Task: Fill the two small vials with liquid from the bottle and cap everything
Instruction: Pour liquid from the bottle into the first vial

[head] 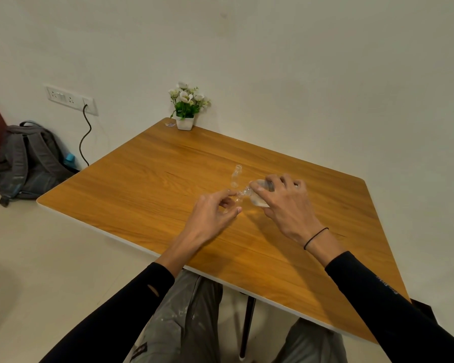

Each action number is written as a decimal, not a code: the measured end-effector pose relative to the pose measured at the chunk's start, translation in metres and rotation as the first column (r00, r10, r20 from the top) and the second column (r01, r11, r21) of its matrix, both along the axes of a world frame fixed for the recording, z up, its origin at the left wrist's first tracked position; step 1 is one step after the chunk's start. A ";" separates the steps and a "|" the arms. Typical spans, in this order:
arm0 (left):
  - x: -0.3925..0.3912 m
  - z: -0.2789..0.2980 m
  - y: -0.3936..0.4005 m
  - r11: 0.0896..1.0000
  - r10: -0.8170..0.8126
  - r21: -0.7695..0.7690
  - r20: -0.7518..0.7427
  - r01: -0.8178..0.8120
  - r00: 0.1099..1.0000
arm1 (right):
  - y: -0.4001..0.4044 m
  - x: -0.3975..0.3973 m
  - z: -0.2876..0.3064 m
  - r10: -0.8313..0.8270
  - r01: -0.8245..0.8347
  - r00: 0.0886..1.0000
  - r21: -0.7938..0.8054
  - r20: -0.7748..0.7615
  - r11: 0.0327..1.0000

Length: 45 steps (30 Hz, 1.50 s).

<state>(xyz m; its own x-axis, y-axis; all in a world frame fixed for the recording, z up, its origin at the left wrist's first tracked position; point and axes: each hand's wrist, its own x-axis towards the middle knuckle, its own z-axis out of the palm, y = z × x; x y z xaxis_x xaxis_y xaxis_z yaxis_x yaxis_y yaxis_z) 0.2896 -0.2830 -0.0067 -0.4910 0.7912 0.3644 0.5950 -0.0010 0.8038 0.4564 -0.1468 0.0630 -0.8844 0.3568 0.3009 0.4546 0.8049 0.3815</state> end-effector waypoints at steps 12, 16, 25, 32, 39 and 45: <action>0.002 0.001 0.002 1.000 0.011 -0.001 -0.006 -0.011 1.000 | 0.000 0.001 0.004 -0.008 0.008 1.000 0.010 0.020 1.000; 0.002 0.002 0.002 1.000 0.009 -0.011 -0.008 -0.009 1.000 | 0.000 0.001 0.006 -0.014 0.014 1.000 0.024 0.027 1.000; 0.005 0.005 0.001 1.000 0.006 0.003 0.010 -0.007 1.000 | 0.001 0.001 0.006 -0.002 0.002 1.000 0.023 0.026 1.000; 0.006 0.008 0.001 1.000 0.005 0.000 0.019 -0.005 1.000 | 0.002 0.002 0.007 -0.001 0.000 1.000 0.039 0.026 0.999; 0.009 0.010 0.001 1.000 0.019 -0.001 0.002 -0.019 1.000 | 0.003 0.003 0.007 0.006 -0.007 1.000 0.056 0.014 0.998; 0.009 0.012 0.001 0.999 0.014 0.035 0.001 -0.014 1.000 | 0.004 0.004 0.005 0.013 -0.012 1.000 0.064 -0.012 0.998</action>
<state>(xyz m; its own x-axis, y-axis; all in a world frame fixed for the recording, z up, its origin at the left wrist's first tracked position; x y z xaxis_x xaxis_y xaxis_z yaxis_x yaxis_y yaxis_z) 0.2988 -0.2818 0.0051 -0.5019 0.7713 0.3914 0.5945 -0.0211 0.8038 0.4605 -0.1429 0.0684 -0.8848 0.3257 0.3333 0.4496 0.7847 0.4267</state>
